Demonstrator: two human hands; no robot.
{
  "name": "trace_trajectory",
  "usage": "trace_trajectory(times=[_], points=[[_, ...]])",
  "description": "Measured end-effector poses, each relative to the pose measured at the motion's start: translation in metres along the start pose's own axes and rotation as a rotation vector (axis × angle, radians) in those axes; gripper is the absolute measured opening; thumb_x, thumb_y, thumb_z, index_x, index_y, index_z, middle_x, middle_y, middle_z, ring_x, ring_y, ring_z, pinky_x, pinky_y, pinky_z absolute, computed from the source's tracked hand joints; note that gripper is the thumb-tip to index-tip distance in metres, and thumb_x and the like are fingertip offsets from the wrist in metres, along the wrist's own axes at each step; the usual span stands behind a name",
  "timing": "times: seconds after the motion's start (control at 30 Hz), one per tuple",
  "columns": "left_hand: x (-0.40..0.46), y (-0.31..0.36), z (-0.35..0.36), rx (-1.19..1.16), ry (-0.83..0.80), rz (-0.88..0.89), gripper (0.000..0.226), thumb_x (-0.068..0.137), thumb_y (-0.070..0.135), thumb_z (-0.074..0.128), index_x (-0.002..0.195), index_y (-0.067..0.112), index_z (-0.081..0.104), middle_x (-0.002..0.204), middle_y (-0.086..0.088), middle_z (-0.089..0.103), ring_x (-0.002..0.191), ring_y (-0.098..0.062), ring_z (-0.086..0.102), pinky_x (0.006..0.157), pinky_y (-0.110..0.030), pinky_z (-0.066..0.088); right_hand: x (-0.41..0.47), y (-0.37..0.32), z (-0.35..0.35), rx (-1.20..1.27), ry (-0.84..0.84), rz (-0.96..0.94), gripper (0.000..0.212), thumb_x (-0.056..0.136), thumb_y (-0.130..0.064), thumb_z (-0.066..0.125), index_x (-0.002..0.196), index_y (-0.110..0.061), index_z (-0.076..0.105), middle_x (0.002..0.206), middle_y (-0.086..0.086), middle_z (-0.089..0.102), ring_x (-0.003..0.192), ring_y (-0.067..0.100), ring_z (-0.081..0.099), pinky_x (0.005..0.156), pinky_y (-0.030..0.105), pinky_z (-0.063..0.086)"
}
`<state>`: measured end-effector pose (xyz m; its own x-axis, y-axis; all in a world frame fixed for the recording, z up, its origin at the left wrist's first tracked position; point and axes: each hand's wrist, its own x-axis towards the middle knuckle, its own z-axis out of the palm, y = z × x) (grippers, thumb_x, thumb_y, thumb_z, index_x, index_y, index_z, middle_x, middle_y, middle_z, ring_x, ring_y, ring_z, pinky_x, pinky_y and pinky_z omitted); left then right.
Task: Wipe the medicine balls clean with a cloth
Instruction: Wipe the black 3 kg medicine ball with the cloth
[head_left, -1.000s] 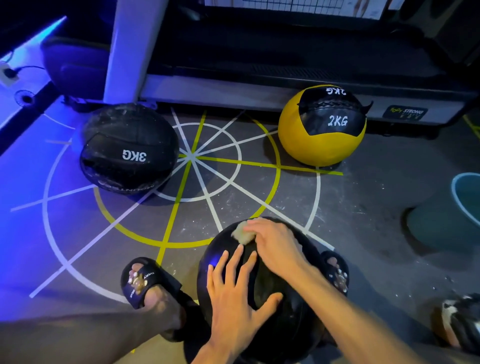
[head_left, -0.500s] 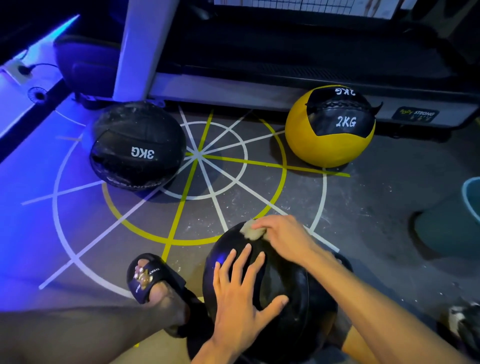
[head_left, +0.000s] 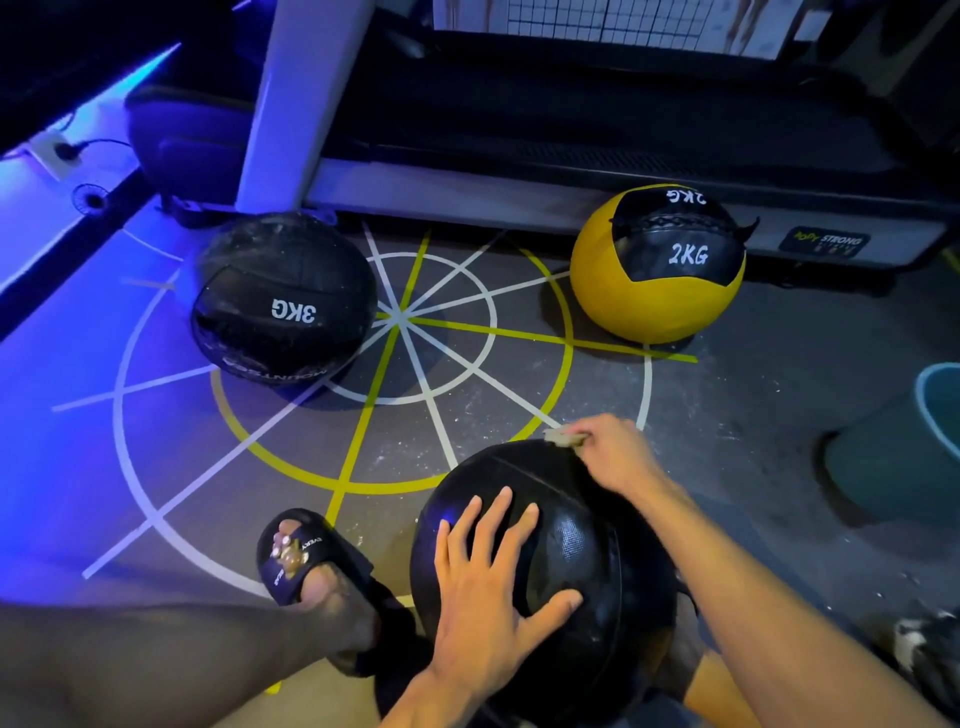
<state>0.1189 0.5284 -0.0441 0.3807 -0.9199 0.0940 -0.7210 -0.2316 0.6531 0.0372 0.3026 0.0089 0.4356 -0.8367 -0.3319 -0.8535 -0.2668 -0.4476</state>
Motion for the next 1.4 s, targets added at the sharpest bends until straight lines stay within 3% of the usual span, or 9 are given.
trace_trajectory(times=[0.1, 0.2, 0.27, 0.53, 0.8, 1.0, 1.1, 1.27, 1.4], points=[[-0.002, -0.001, -0.003, -0.010, -0.007, -0.008, 0.084, 0.083, 0.087, 0.051, 0.156, 0.049, 0.030, 0.168, 0.022, 0.013, 0.158, -0.013, 0.003, 0.125, -0.049, -0.001, -0.008, 0.011, -0.021, 0.555, 0.075, 0.171, 0.042, 0.098, 0.004, 0.045, 0.111, -0.018, 0.077, 0.097, 0.004, 0.074, 0.083, 0.017, 0.063, 0.060, 0.018, 0.048], [-0.002, -0.001, -0.008, -0.024, -0.033, -0.014, 0.080, 0.084, 0.086, 0.050, 0.154, 0.054, 0.028, 0.167, 0.026, 0.011, 0.157, -0.011, 0.001, 0.126, -0.052, 0.005, -0.033, 0.009, -0.046, 1.390, -0.080, 0.208, 0.034, 0.100, -0.001, 0.042, 0.117, -0.010, 0.070, 0.109, 0.018, 0.074, 0.088, 0.026, 0.071, 0.066, 0.031, 0.058], [-0.002, -0.002, -0.012, -0.046, -0.032, -0.005, 0.072, 0.088, 0.081, 0.050, 0.152, 0.055, 0.032, 0.166, 0.029, 0.012, 0.157, -0.007, 0.002, 0.126, -0.052, 0.012, -0.046, 0.010, -0.046, 1.589, -0.193, 0.221, 0.029, 0.099, -0.008, 0.048, 0.121, -0.005, 0.066, 0.113, 0.021, 0.072, 0.089, 0.028, 0.073, 0.071, 0.038, 0.062], [-0.013, 0.004, -0.012, -0.200, 0.048, -0.022, 0.061, 0.087, 0.059, 0.070, 0.141, 0.036, 0.053, 0.155, 0.026, 0.032, 0.150, -0.003, 0.026, 0.118, -0.054, 0.034, -0.059, -0.017, -0.020, 1.336, -0.150, 0.183, 0.022, 0.091, -0.003, 0.067, 0.113, -0.009, 0.065, 0.087, 0.012, 0.074, 0.087, 0.033, 0.071, 0.080, 0.053, 0.060], [-0.012, 0.003, -0.009, -0.180, 0.052, -0.007, 0.060, 0.088, 0.063, 0.067, 0.140, 0.034, 0.057, 0.149, 0.025, 0.037, 0.148, -0.002, 0.028, 0.117, -0.051, 0.037, -0.056, 0.013, -0.005, 0.175, 0.227, -0.239, 0.030, 0.091, -0.004, 0.064, 0.095, -0.033, 0.057, 0.094, -0.014, 0.066, 0.086, 0.001, 0.061, 0.065, 0.016, 0.045], [-0.011, -0.001, -0.003, -0.182, 0.099, 0.027, 0.058, 0.088, 0.063, 0.068, 0.135, 0.030, 0.062, 0.147, 0.018, 0.048, 0.148, -0.006, 0.033, 0.115, -0.050, 0.039, -0.089, 0.010, 0.025, -0.088, 0.186, -0.738, 0.036, 0.088, -0.008, 0.066, 0.122, -0.020, 0.067, 0.126, -0.006, 0.063, 0.126, 0.015, 0.052, 0.111, 0.027, 0.038], [-0.013, -0.001, -0.001, -0.173, 0.112, 0.042, 0.057, 0.089, 0.061, 0.068, 0.136, 0.029, 0.063, 0.145, 0.016, 0.051, 0.146, -0.010, 0.036, 0.114, -0.051, 0.041, -0.064, 0.021, 0.025, -0.039, 0.139, -0.833, 0.032, 0.091, -0.005, 0.063, 0.117, -0.020, 0.074, 0.124, -0.007, 0.067, 0.121, 0.014, 0.055, 0.111, 0.033, 0.040], [-0.011, 0.002, -0.002, -0.166, 0.114, 0.046, 0.058, 0.090, 0.063, 0.066, 0.139, 0.030, 0.063, 0.145, 0.017, 0.052, 0.144, -0.009, 0.036, 0.117, -0.042, 0.037, -0.025, 0.006, 0.013, 0.062, 0.149, -0.488, 0.029, 0.094, -0.006, 0.062, 0.108, -0.026, 0.078, 0.113, -0.012, 0.074, 0.109, 0.005, 0.062, 0.103, 0.036, 0.048], [-0.007, -0.005, -0.011, -0.229, 0.074, 0.061, 0.058, 0.091, 0.063, 0.068, 0.139, 0.031, 0.062, 0.146, 0.019, 0.050, 0.143, -0.006, 0.036, 0.118, -0.040, 0.036, -0.057, -0.025, 0.036, -0.029, -0.100, -0.827, 0.032, 0.091, -0.014, 0.050, 0.109, -0.019, 0.076, 0.111, -0.009, 0.073, 0.109, 0.010, 0.062, 0.101, 0.026, 0.045]])
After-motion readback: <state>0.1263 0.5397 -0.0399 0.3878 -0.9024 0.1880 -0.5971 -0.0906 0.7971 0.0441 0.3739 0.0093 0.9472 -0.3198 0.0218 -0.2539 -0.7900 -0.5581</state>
